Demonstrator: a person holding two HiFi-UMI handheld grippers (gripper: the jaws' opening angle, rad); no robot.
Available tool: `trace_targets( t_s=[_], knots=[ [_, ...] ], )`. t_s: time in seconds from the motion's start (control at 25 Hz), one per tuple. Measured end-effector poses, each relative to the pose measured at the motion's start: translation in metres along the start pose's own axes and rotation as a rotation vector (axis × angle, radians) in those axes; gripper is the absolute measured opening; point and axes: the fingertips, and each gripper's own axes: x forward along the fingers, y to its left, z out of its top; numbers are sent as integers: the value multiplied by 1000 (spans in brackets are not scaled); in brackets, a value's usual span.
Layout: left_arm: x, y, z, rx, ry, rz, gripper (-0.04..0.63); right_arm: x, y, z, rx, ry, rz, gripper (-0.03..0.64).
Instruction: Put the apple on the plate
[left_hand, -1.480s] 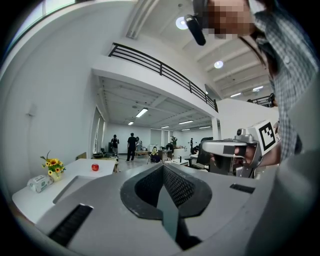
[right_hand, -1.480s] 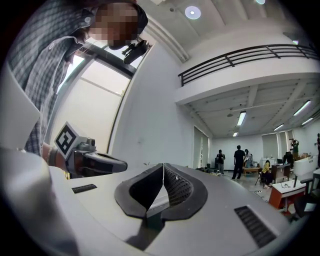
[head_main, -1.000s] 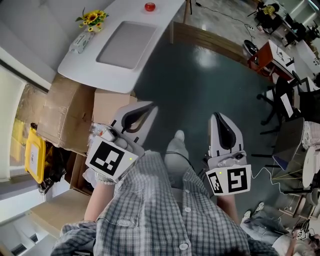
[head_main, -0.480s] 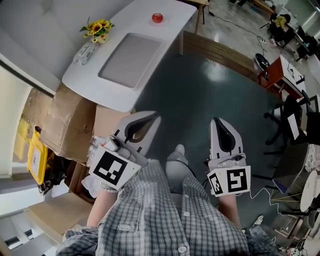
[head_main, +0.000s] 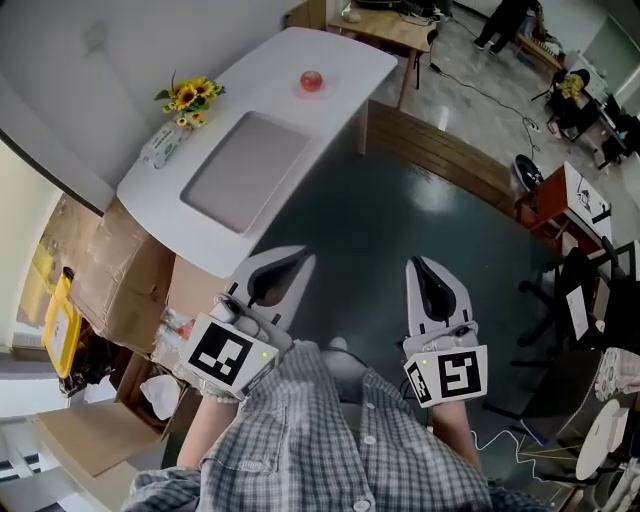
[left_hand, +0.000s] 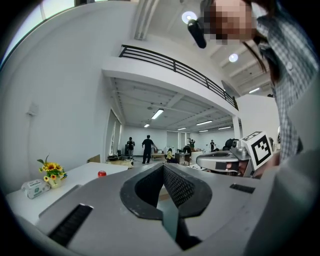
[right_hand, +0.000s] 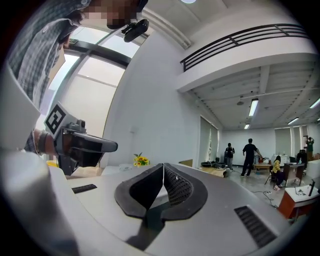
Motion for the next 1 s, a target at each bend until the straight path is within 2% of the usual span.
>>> trace_targets(
  t_s=[0.28,0.52,0.64,0.76,1.0],
  knots=[
    [49,0,1,1,-10,46,9,23,-51,-8,10,-12,31,25],
    [60,10,-1,1,8,82,9,33,-58,-17,22,-7,62,25],
    [68,15,-5,38,44,104,9,37,-63,-21,27,2,58,25],
    [76,20,-15,29,71,96,9,43,-67,-26,27,18,53,25],
    [100,31,-25,14,74,71,9,64,-83,-40,30,61,40,25]
  ],
)
